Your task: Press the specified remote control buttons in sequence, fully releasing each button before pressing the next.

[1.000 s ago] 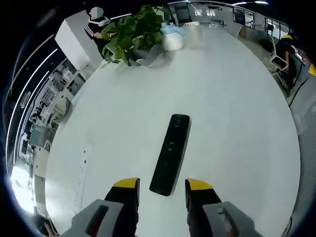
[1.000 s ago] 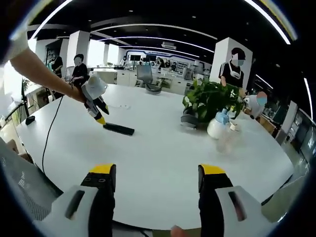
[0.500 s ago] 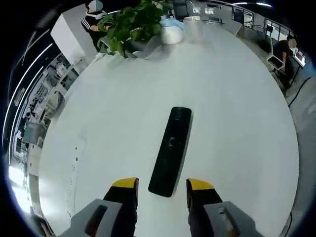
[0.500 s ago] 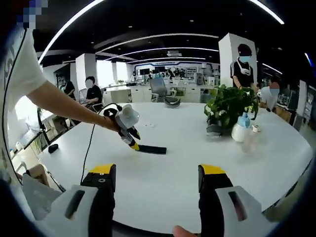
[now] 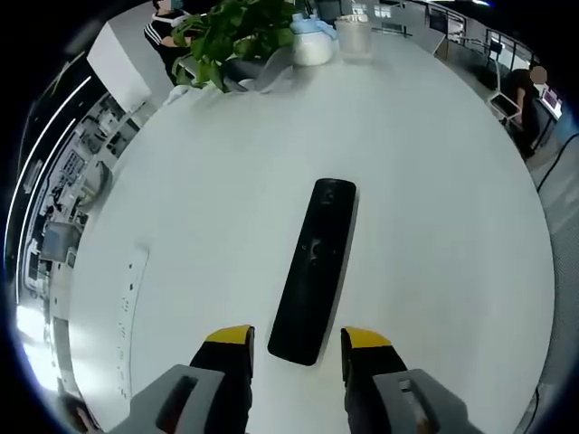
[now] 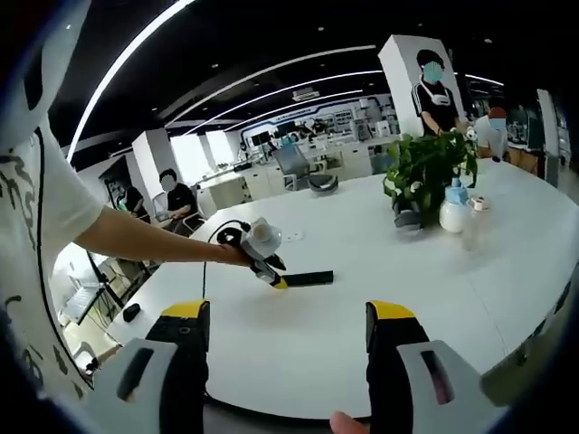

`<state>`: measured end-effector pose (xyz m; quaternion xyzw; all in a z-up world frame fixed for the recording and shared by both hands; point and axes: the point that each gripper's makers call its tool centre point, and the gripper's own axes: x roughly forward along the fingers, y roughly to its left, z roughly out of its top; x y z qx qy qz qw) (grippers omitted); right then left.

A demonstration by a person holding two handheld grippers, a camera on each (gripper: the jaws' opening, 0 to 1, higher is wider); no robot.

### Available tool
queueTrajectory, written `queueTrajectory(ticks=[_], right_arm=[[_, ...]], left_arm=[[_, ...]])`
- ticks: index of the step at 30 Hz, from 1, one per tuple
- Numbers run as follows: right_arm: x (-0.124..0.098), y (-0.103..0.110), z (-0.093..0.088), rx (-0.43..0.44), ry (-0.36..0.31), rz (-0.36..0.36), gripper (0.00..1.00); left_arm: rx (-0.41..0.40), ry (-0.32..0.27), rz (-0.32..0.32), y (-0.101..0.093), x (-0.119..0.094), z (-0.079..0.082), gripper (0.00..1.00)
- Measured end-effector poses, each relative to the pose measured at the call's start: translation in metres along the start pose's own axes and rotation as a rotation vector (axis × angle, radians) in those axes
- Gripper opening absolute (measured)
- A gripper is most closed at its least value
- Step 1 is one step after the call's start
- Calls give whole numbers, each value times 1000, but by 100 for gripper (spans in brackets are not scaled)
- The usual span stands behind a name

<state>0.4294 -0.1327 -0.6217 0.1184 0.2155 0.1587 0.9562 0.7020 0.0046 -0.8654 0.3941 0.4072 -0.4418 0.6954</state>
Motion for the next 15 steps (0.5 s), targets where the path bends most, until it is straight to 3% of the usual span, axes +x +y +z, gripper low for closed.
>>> queueTrajectory(ticks=[6, 10, 12, 14, 15], right_arm=[[-5, -1, 11, 17, -18, -8, 73], [-6, -12, 2, 64, -6, -39, 73], [-6, -18, -4, 71, 11, -54, 72], [-6, -19, -5, 66, 14, -63, 71], [-6, -20, -5, 64, 12, -66, 71]], left_arm=[[14, 9, -3, -1, 3, 1, 37], [26, 10, -22, -2, 4, 2, 35], [28, 1, -83, -12, 5, 2, 29], [22, 9, -105, -14, 3, 1, 25], [15, 9, -82, -10, 3, 1, 25]])
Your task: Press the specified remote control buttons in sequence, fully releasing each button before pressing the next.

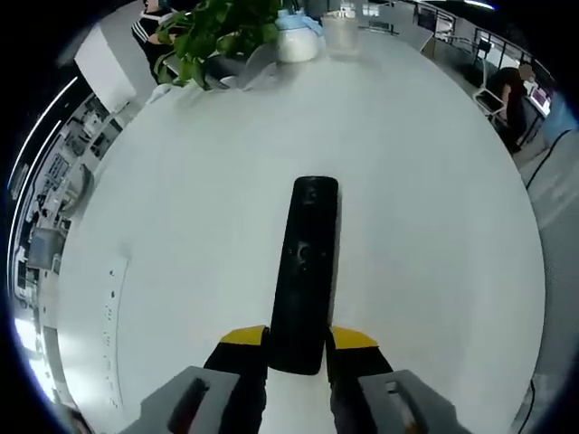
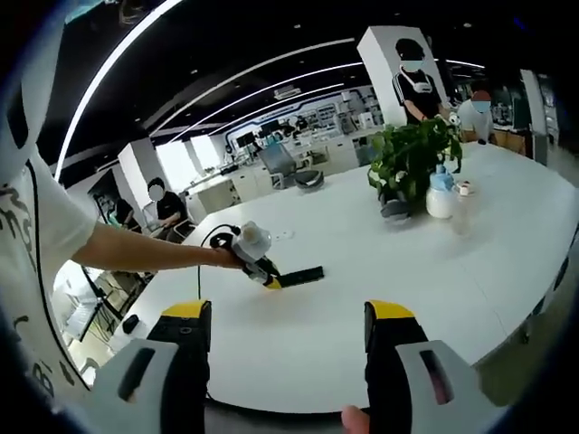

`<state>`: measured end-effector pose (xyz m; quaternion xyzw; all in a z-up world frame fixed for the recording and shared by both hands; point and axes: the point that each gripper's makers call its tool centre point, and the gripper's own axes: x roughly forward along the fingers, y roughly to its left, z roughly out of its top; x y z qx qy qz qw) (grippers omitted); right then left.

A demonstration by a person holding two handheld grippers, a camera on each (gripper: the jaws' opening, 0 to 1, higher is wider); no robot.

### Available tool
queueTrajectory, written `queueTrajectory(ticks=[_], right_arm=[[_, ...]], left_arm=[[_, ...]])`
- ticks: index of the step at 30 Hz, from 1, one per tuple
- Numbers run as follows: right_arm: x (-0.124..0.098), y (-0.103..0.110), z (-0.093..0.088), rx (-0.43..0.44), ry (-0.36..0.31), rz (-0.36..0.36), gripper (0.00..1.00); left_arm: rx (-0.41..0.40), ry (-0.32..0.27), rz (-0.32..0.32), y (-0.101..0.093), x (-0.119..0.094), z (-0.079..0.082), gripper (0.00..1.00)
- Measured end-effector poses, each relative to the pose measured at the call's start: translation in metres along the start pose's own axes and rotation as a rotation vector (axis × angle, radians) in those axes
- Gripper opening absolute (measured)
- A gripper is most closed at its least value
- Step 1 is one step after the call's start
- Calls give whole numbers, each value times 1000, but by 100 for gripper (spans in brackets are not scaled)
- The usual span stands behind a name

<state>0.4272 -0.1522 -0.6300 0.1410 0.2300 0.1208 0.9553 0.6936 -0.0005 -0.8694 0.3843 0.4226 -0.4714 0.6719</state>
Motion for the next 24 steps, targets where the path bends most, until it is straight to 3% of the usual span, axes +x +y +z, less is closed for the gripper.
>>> queueTrajectory(ticks=[13, 16, 20, 22, 24], right_arm=[[3, 9, -4, 6, 3, 33, 70], [6, -9, -8, -115, 4, -10, 67], [4, -23, -10, 14, -26, -7, 62], [3, -30, -13, -5, -29, -20, 62], [6, -33, -21, -69, 9, -13, 64]], left_arm=[[11, -11, -17, 1, 0, -1, 23], [9, -27, -15, 1, -1, -1, 23], [20, -32, -14, 1, -1, -1, 23], [24, -34, -16, 1, 0, -1, 23], [24, -31, -19, 1, 0, -1, 23]])
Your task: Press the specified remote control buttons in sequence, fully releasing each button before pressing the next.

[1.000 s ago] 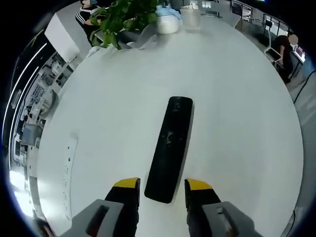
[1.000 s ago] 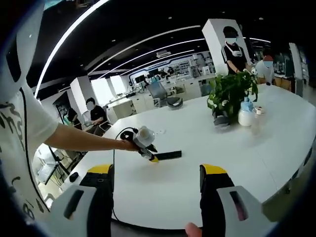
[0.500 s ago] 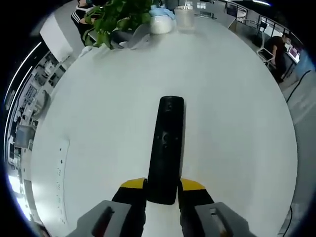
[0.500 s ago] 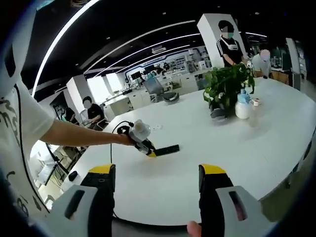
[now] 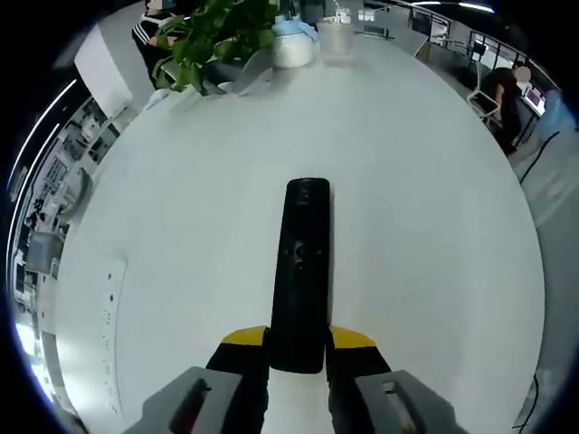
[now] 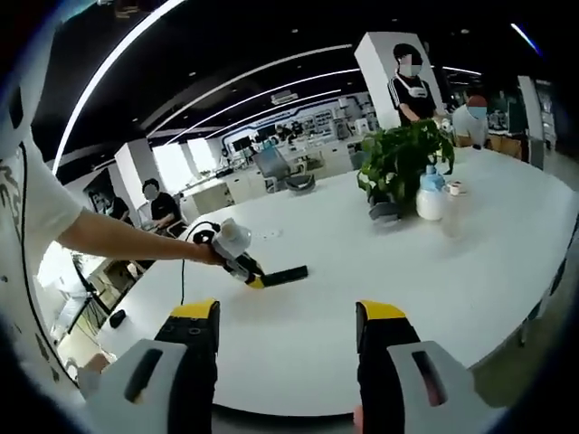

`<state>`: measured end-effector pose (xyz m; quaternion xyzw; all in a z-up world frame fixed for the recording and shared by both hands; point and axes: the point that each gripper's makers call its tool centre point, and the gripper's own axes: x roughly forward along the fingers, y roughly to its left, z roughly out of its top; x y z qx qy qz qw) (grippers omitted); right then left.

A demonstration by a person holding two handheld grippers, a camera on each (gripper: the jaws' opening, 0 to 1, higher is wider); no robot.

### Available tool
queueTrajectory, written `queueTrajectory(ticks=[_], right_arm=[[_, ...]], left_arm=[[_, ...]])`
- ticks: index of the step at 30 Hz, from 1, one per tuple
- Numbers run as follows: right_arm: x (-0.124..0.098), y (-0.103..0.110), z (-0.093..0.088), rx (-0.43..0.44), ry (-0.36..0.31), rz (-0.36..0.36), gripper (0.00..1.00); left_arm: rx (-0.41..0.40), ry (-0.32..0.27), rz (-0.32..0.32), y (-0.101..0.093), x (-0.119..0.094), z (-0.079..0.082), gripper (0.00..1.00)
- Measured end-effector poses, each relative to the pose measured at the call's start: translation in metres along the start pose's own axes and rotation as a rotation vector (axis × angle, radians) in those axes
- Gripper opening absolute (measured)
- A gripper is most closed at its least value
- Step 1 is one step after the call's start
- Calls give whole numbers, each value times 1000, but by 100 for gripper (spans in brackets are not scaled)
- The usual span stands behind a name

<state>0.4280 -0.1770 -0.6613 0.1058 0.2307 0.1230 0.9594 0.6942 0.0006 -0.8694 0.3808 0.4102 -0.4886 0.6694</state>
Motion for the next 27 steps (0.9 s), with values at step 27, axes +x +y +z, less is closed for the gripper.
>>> queueTrajectory(ticks=[27], right_arm=[[17, -71, -43, -194, 111, -172, 51]], left_arm=[[71, 14, 12, -11, -10, 1, 22]])
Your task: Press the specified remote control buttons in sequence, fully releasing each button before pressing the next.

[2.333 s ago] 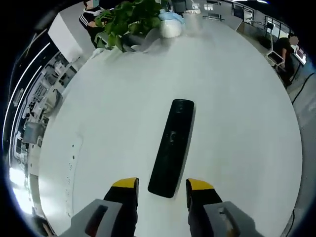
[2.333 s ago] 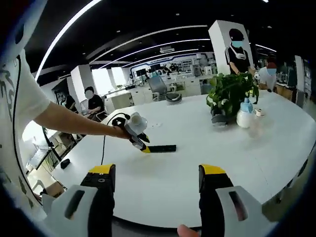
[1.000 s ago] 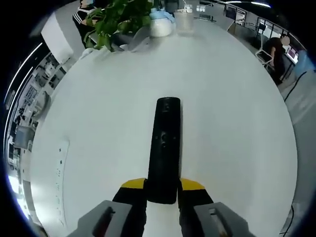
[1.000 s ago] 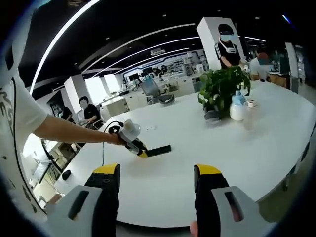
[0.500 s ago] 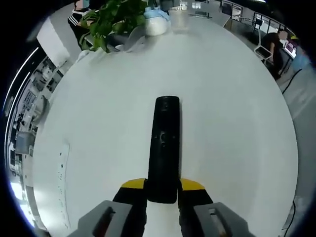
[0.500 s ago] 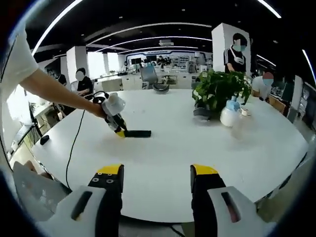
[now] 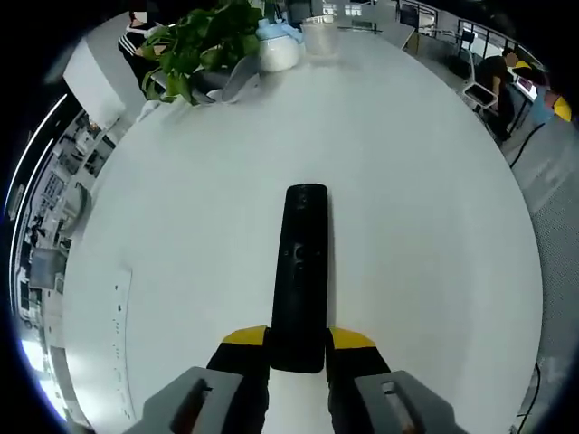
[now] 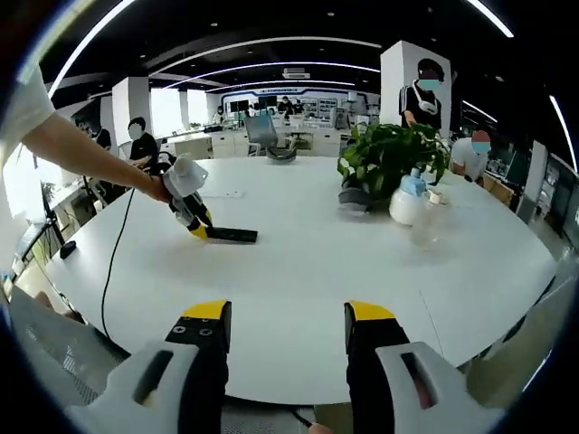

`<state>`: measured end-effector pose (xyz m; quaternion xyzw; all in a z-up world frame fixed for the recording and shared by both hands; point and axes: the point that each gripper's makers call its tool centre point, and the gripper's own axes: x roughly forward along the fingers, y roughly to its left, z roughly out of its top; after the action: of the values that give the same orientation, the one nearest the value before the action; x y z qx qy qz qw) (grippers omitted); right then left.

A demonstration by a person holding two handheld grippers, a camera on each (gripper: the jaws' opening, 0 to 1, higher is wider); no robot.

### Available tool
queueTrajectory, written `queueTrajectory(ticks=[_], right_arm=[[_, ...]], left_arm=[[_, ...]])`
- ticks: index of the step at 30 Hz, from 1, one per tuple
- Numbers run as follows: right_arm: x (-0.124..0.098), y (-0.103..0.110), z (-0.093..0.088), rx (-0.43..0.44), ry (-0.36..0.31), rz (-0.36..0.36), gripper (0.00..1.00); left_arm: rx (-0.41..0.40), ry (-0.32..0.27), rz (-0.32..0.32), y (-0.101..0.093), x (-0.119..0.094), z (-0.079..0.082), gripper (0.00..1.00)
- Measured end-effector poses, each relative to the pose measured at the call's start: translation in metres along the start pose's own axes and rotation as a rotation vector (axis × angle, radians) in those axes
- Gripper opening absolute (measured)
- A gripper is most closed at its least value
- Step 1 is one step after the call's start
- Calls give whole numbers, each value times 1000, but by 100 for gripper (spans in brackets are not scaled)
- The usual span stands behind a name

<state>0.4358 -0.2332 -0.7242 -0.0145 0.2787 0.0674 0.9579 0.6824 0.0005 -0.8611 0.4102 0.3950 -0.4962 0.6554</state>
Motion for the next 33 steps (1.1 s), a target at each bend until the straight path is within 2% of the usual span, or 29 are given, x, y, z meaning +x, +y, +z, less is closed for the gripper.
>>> queueTrajectory(ticks=[2, 4, 8, 33], right_arm=[[2, 0, -5, 6, 32, -3, 48], [1, 2, -2, -22, 15, -7, 44], [1, 4, -6, -54, 36, -1, 42], [2, -2, -15, -105, 87, -43, 39]], left_arm=[[14, 7, 1, -3, -1, -2, 22], [17, 17, 0, -4, -1, -4, 22], [13, 21, -2, -7, -2, -5, 22], [58, 74, -33, -38, -5, -19, 22]])
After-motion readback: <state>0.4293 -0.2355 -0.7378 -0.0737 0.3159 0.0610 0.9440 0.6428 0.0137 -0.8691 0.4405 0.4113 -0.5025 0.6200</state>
